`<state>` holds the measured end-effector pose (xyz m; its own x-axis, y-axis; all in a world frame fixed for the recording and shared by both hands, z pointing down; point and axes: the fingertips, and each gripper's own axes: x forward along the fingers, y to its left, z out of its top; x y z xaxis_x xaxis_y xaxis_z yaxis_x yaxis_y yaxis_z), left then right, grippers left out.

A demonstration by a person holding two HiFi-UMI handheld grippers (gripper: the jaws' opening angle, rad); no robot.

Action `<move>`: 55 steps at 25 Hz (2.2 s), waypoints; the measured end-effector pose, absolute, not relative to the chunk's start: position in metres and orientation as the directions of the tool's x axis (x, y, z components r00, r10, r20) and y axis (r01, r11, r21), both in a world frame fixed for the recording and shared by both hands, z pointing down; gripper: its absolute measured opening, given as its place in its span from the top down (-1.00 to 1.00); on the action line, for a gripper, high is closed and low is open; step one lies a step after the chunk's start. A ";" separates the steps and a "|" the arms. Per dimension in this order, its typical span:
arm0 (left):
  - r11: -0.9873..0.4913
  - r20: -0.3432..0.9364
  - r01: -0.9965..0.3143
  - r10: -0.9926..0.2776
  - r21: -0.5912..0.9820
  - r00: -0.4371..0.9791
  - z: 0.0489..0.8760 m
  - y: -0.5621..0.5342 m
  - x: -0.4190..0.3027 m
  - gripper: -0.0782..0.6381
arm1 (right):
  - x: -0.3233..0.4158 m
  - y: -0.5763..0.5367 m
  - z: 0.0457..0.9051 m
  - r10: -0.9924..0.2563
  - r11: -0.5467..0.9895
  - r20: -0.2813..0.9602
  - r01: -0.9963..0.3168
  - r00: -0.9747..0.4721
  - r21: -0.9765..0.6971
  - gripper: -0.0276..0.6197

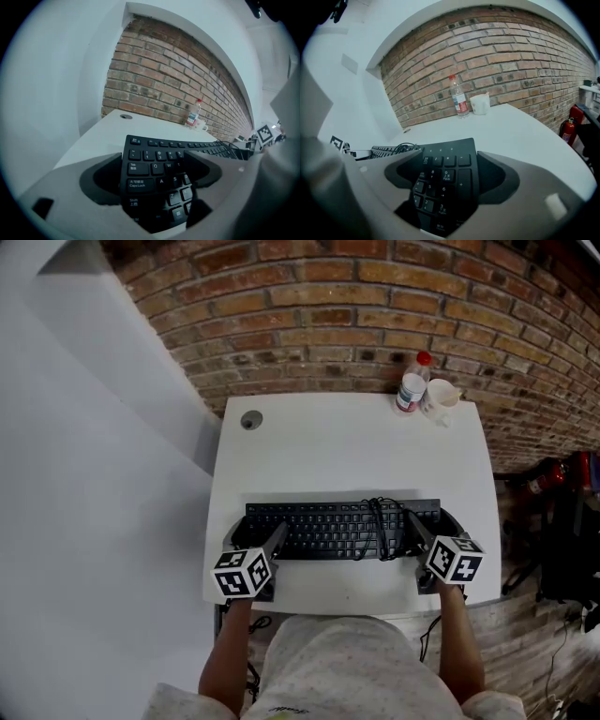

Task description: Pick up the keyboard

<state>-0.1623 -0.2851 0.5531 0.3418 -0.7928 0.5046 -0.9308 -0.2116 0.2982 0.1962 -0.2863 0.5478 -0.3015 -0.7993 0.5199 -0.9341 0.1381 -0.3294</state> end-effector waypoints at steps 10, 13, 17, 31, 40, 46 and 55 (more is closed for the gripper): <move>-0.249 0.313 -0.941 -0.897 0.228 0.313 0.460 -0.288 -0.161 -0.35 | 0.197 -0.294 0.465 -0.880 0.217 0.345 -0.922 -0.327 -0.320 -0.23; -0.256 0.255 -0.940 -0.916 0.227 0.311 0.436 -0.286 -0.161 -0.35 | 0.197 -0.293 0.435 -0.901 0.241 0.288 -0.926 -0.325 -0.292 -0.23; -0.263 0.185 -0.939 -0.934 0.223 0.306 0.405 -0.281 -0.161 -0.35 | 0.197 -0.291 0.399 -0.919 0.267 0.221 -0.927 -0.327 -0.262 -0.23; -0.322 -0.041 -0.933 -0.947 0.158 0.320 0.287 -0.271 -0.151 -0.35 | 0.206 -0.272 0.284 -0.953 0.298 0.001 -0.933 -0.305 -0.204 -0.23; -0.327 -0.131 -0.937 -0.941 0.124 0.311 0.261 -0.260 -0.152 -0.36 | 0.205 -0.261 0.261 -0.949 0.315 -0.090 -0.931 -0.303 -0.183 -0.23; -0.317 -0.127 -0.939 -0.945 0.137 0.300 0.264 -0.261 -0.153 -0.36 | 0.205 -0.262 0.260 -0.948 0.317 -0.084 -0.932 -0.306 -0.175 -0.23; -0.307 -0.125 -0.941 -0.949 0.141 0.291 0.265 -0.260 -0.152 -0.36 | 0.205 -0.264 0.261 -0.946 0.323 -0.081 -0.930 -0.313 -0.175 -0.23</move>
